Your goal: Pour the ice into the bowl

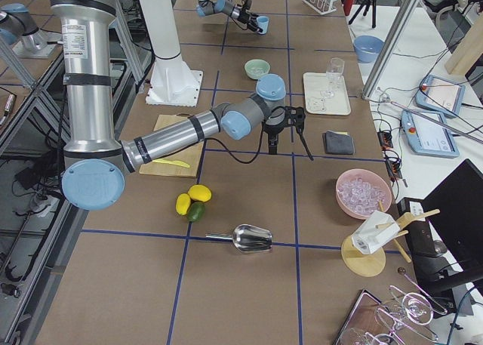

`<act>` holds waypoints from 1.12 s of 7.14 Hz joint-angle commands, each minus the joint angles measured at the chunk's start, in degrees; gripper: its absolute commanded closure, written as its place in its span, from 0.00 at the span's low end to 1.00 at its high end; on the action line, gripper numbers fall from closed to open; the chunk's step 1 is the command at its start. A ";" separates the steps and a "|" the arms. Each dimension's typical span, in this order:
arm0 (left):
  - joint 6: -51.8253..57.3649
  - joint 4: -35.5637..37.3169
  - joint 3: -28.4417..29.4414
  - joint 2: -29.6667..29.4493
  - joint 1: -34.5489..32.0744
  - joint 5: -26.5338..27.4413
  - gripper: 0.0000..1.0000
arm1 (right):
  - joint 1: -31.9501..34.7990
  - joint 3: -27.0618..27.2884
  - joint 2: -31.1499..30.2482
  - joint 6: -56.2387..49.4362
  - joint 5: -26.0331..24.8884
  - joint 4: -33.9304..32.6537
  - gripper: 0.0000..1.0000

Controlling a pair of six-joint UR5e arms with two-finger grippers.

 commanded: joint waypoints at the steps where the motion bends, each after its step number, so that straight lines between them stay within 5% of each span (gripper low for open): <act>1: -0.29 0.00 -0.06 0.40 0.90 0.34 0.00 | 0.00 0.08 0.00 0.00 0.09 0.00 0.00; 8: -4.95 -0.62 -0.24 3.22 7.30 5.52 0.00 | 0.17 0.52 0.00 0.00 0.45 0.00 0.00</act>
